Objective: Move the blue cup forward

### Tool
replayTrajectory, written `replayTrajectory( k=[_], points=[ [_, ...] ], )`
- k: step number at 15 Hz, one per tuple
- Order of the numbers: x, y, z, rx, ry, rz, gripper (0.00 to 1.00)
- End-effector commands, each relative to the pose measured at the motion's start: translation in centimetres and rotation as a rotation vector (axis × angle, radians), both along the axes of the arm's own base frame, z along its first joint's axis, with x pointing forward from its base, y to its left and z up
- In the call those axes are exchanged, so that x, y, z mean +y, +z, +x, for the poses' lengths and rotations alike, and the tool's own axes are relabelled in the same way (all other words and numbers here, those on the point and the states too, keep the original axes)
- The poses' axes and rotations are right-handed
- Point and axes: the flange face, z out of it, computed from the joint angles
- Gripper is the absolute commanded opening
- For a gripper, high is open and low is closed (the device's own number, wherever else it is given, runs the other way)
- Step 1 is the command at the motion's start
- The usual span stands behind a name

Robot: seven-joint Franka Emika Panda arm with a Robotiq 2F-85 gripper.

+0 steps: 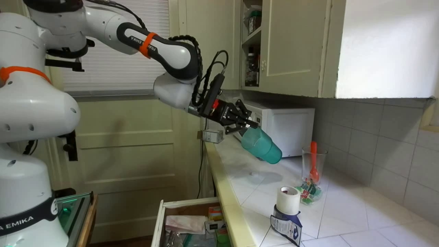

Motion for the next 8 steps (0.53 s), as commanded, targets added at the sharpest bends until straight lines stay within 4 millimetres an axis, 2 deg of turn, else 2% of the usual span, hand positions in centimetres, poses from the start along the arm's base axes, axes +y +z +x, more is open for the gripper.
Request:
replayTrajectory(
  k=[1, 6, 7, 8],
  points=[
    [-1.4, 2.2, -0.5, 0.127, 0.062, 0.058, 0.01],
    [-5.2, 5.2, -1.4, 0.247, 0.084, 0.109, 0.01],
    [-5.9, 5.5, -1.6, 0.264, 0.062, 0.116, 0.01],
    [-5.4, 4.7, -1.6, 0.231, 0.053, 0.093, 0.02]
  ],
)
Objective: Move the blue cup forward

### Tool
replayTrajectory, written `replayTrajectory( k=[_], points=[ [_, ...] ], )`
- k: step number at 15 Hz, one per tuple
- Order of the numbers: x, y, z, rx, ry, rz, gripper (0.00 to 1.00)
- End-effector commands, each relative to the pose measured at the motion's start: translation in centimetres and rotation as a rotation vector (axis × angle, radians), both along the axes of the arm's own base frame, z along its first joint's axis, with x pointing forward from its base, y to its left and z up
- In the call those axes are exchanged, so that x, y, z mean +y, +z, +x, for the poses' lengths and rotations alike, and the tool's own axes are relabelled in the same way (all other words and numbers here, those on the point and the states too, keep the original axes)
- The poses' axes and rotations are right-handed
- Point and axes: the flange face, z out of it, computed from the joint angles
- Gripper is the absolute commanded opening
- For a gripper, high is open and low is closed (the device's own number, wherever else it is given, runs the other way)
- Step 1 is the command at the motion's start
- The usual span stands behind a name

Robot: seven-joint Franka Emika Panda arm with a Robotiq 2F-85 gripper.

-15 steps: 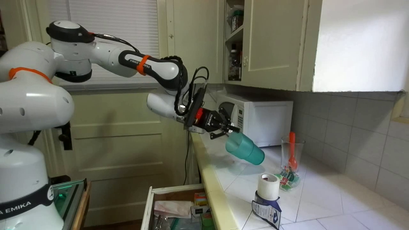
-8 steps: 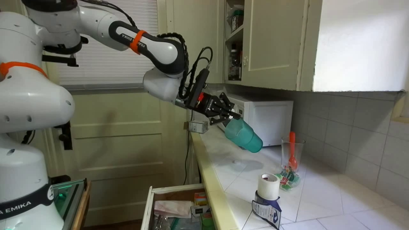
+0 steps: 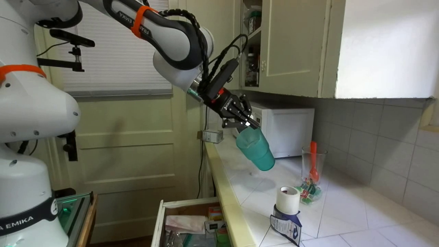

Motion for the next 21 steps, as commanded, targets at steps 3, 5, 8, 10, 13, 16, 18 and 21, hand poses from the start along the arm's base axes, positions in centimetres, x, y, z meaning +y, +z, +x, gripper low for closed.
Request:
replayTrajectory(
  k=[3, 5, 8, 10, 13, 16, 18, 21],
  points=[
    [-0.9, 0.5, 0.0, 0.016, -0.009, 0.026, 0.01],
    [-0.7, 0.1, 0.0, 0.043, 0.021, 0.039, 0.01],
    [-0.4, -0.2, -0.2, 0.075, 0.050, 0.044, 0.01],
    [-0.4, -0.4, -0.5, 0.104, 0.069, 0.048, 0.01],
    [-0.7, -0.8, -1.2, 0.165, 0.103, 0.055, 0.01],
    [-0.7, -1.1, -0.3, 0.122, 0.125, 0.030, 0.01],
    [-0.7, -1.1, -0.9, 0.137, 0.096, 0.038, 0.02],
    [-0.6, -1.1, -0.6, 0.130, 0.105, 0.043, 0.02]
  ],
)
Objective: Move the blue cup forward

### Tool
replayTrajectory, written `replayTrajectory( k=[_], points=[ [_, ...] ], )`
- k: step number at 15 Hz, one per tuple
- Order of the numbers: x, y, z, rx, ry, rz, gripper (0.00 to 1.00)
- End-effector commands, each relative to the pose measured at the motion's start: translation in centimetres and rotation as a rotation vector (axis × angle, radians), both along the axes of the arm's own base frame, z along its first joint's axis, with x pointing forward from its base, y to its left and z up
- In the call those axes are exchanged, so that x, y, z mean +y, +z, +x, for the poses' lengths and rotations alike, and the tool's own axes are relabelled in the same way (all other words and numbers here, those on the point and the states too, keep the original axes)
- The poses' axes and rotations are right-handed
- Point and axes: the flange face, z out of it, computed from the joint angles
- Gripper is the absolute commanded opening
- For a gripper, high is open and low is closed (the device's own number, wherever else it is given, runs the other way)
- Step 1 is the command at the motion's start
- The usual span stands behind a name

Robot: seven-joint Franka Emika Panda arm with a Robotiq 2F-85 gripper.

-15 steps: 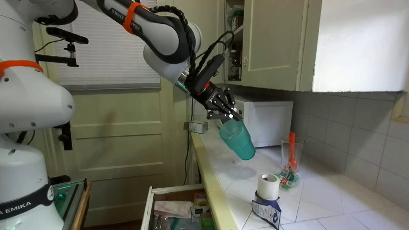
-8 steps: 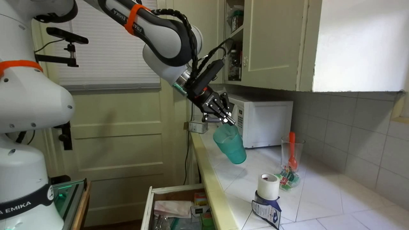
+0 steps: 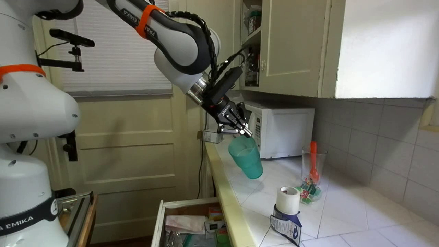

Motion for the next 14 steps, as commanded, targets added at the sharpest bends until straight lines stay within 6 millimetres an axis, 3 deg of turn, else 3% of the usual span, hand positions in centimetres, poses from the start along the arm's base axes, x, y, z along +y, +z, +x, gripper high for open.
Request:
replayTrajectory(
  k=[1, 7, 14],
  points=[
    [0.0, 0.0, 0.0, 0.000, 0.001, 0.002, 0.02],
    [-0.4, 0.4, -0.2, 0.021, 0.004, 0.015, 0.01],
    [-2.6, 1.1, -2.0, 0.154, -0.031, 0.046, 0.01]
  ],
)
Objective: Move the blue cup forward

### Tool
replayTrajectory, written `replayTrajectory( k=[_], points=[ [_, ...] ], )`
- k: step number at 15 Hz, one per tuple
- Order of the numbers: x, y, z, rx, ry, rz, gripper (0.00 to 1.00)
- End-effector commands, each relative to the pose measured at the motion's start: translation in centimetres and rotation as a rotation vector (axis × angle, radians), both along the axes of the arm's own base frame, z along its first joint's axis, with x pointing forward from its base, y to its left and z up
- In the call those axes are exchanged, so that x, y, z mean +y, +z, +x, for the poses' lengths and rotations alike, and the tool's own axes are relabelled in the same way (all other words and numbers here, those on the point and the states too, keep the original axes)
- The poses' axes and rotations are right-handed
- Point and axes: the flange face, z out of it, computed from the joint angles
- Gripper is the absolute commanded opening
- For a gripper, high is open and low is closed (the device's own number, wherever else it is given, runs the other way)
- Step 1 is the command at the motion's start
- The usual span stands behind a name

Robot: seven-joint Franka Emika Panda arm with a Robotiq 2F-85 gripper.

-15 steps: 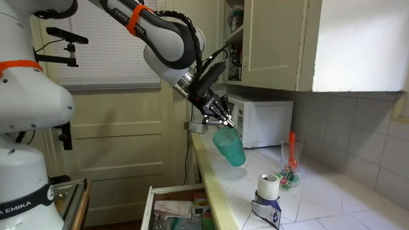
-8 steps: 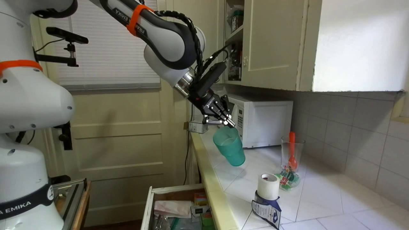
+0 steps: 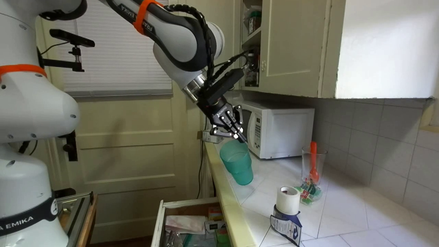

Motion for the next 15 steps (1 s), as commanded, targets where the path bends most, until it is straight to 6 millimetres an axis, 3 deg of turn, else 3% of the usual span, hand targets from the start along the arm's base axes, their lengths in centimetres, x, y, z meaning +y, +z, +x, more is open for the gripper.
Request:
replayTrajectory(
  k=[1, 8, 15],
  points=[
    [-1.3, 0.8, -0.3, 0.042, -0.027, -0.026, 0.01],
    [-2.4, 0.9, 0.6, 0.206, -0.043, -0.074, 0.01],
    [-2.5, 0.1, 4.9, 0.322, -0.064, -0.155, 0.01]
  ],
)
